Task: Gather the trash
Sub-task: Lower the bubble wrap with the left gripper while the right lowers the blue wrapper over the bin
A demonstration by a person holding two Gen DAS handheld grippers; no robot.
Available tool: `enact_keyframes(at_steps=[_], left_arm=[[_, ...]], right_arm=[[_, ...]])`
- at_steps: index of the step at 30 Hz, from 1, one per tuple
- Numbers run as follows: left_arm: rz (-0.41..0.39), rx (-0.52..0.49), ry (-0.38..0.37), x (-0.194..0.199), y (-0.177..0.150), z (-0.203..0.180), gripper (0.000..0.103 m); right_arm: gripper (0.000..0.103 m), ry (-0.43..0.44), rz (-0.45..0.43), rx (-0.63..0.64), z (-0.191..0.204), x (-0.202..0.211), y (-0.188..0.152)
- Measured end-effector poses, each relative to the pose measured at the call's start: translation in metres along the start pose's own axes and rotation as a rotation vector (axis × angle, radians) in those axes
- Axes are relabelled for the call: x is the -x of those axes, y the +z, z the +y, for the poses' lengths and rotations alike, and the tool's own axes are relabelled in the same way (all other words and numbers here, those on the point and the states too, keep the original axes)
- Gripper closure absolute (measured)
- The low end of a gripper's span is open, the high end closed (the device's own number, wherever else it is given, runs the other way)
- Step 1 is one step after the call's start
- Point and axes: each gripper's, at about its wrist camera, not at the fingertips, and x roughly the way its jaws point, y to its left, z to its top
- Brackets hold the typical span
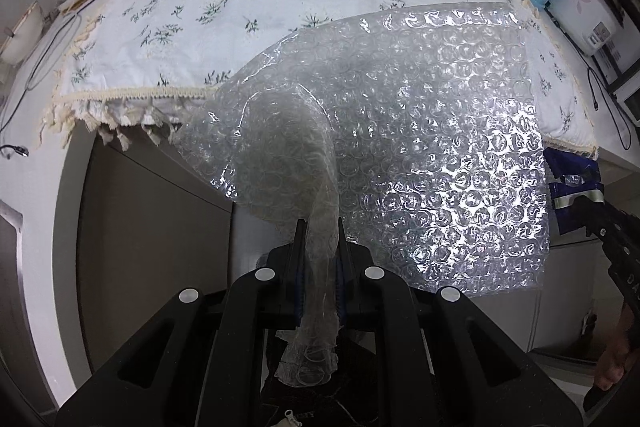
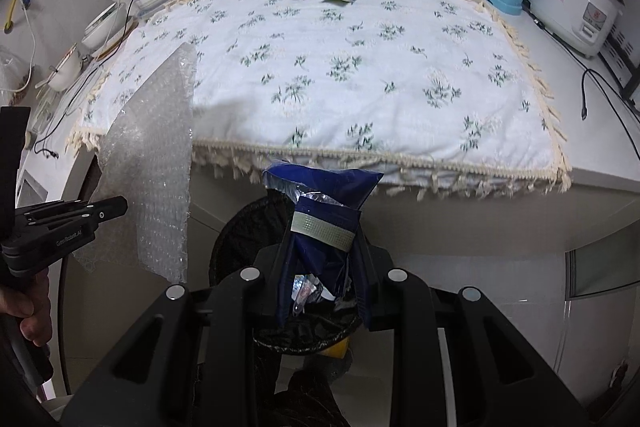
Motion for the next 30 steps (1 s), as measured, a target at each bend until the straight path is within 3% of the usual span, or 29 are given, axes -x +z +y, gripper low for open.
enact_keyframes(at_steps=[18, 30], left_arm=[[0.082, 0.007, 0.042, -0.057, -0.054, -0.010, 0.092], [0.149, -0.025, 0.065, -0.099, -0.045, -0.035, 0.092]], right_arm=[[0.079, 0.007, 0.073, -0.020, -0.010, -0.052, -0.049], [0.079, 0.007, 0.118, -0.046, -0.013, -0.072, -0.059]])
